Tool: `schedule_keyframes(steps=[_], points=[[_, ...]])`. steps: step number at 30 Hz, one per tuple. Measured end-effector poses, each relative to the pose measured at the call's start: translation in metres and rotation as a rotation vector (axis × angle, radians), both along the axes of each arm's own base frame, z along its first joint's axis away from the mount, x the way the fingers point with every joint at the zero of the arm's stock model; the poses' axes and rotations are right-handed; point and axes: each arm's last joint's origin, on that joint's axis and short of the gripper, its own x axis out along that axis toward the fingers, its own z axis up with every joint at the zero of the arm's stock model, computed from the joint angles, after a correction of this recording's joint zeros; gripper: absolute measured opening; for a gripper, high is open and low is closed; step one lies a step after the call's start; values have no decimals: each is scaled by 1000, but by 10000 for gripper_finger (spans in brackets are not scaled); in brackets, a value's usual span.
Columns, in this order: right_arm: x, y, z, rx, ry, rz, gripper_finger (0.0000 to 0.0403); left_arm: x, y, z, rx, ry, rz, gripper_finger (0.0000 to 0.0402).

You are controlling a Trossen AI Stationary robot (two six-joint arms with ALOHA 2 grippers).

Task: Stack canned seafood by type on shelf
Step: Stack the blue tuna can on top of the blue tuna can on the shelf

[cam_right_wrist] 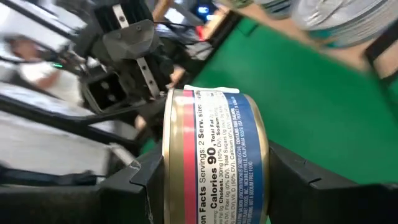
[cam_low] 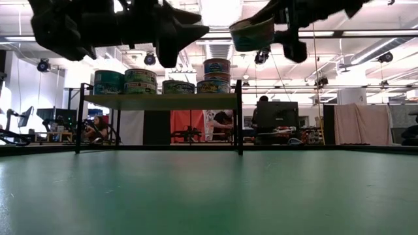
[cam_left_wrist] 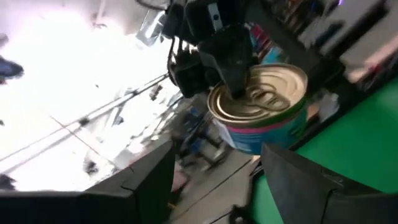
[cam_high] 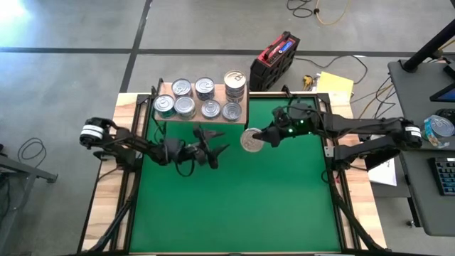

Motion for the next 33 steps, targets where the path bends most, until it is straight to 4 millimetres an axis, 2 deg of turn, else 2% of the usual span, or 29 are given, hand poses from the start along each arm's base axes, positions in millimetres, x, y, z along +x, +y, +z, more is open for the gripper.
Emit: schedule_keyframes(steps=[8,14,19,24,33], points=[[0,-2,-41,202,-310,91,183,-3,-30,-3,318,107,13,222],[2,-3,-62,274,-340,88,183,-1,-33,1,480,133,52,222],[8,-4,-67,296,-345,82,183,4,-35,4,515,165,52,222],[13,-5,-60,292,-360,99,183,10,-36,-2,573,272,36,222],[14,-5,-59,280,-358,105,183,10,-36,4,568,228,53,222]])
